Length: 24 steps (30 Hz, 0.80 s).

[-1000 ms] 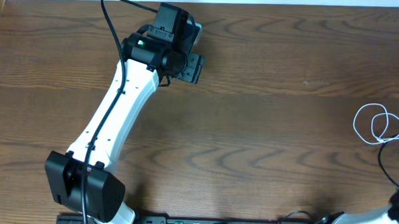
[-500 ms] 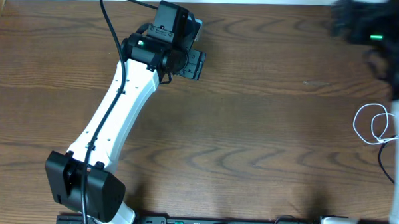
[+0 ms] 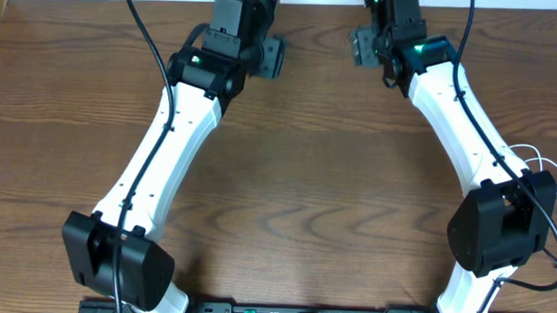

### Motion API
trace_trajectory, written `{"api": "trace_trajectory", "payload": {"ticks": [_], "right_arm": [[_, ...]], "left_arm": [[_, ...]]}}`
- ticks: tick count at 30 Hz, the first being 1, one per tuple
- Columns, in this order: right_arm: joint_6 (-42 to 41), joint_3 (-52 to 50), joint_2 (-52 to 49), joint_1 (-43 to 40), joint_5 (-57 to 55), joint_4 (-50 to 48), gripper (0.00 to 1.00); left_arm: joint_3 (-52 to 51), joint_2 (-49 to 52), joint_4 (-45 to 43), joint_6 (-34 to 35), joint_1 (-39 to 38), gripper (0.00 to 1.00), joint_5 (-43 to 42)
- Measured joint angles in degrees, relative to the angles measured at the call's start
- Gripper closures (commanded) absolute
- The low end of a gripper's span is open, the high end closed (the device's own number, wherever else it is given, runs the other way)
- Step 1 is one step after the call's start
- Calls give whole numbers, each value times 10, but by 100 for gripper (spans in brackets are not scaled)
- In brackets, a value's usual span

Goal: Untangle cables

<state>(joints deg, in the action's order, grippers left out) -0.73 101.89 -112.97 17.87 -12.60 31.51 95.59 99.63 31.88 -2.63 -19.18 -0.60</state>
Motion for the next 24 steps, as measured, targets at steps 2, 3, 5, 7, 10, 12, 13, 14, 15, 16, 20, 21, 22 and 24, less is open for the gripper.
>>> {"api": "trace_trajectory", "payload": {"ticks": [2, 3, 5, 7, 10, 12, 13, 14, 15, 16, 20, 21, 22, 24], "right_arm": [[-3, 0, -1, 0, -7, -3, 46], [-5, 0, -1, 0, -14, 5, 50], [-12, 0, 0, 0, -34, 29, 53], [-18, 0, 10, 1, -51, 61, 62], [-33, -2, 65, 5, -65, 100, 73], [-54, -2, 141, 8, -71, 136, 86], [-62, -2, 170, 9, -75, 147, 96], [-78, -1, 206, 9, -79, 165, 98], [-90, -1, 246, 10, -85, 186, 98], [-103, 2, 280, 10, -94, 202, 98], [-137, 6, 367, 12, -122, 271, 98], [-144, 6, 387, 15, -131, 289, 98], [-148, 6, 397, 19, -135, 299, 98], [-156, 2, 433, 33, -152, 327, 98]], "left_arm": [[0, 0, -3, 3, 4, 66, 4], [0, 0, 12, 9, 10, 69, 7], [0, 0, 30, 10, 17, 72, 9], [0, -1, 50, 12, 26, 71, 10], [0, -23, 72, 12, 30, 72, 10], [0, -68, 92, 15, 30, 74, 12], [0, -92, 97, 16, 30, 76, 15], [0, -124, 107, 19, 29, 78, 24], [0, -171, 120, 23, 29, 79, 37], [0, -210, 126, 26, 29, 81, 46], [5, -341, 168, 31, 29, 90, 92], [9, -369, 181, 35, 29, 92, 104], [10, -395, 198, 38, 29, 92, 116], [10, -441, 233, 48, 29, 92, 140]]}}
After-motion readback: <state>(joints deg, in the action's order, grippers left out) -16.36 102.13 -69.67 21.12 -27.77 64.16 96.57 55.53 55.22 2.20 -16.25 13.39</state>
